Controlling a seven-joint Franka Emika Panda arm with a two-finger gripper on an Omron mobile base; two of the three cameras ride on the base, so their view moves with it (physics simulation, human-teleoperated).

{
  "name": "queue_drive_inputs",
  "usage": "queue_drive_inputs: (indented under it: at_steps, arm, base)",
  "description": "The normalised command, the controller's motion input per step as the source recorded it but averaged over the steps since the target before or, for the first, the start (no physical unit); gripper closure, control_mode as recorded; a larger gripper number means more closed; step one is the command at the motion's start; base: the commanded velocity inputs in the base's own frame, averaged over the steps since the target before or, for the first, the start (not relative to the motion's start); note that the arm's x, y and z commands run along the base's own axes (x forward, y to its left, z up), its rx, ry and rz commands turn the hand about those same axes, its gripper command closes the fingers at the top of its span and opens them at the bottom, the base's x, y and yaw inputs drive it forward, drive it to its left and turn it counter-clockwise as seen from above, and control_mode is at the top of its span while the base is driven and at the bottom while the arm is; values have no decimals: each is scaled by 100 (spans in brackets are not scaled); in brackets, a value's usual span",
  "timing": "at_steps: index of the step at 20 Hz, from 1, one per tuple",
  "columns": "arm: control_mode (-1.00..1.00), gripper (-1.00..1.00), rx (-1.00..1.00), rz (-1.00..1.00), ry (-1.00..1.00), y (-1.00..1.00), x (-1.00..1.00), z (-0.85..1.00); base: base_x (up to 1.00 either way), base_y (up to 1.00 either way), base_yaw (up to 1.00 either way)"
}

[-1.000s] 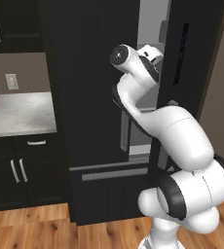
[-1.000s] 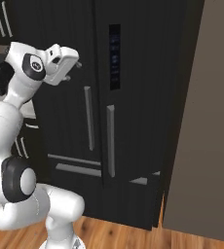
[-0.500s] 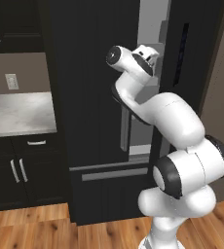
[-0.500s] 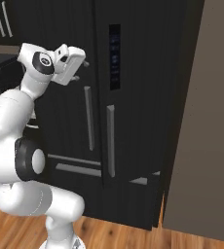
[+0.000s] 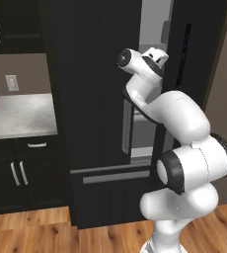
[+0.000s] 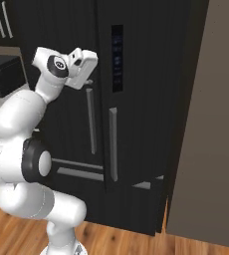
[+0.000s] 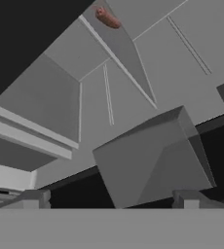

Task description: Move the hot dog bun to the plate on the dining table and place the condiment next to that plate. Then navigate to the fridge and take the sausage and place it on the plate as well.

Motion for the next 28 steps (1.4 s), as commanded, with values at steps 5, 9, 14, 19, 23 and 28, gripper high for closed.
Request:
queue_drive_inputs:
  at_steps: [5, 9, 14, 19, 23, 28]
  arm:
    - [-100, -100, 0, 0, 0, -47, 0, -11]
    - [-100, -100, 0, 0, -2, -53, -19, -5]
    - [-100, -100, 0, 0, -1, -75, -38, -1]
    - [-100, -100, 1, 0, -4, -87, -55, 0]
    - [-100, -100, 8, -1, 0, -91, -53, 0]
    - [-100, -100, 11, 0, 0, -95, -39, 0]
  base:
    - [0, 0, 0]
    - [0, 0, 0]
    - [0, 0, 0]
    - [0, 0, 0]
    - [0, 0, 0]
    - [0, 0, 0]
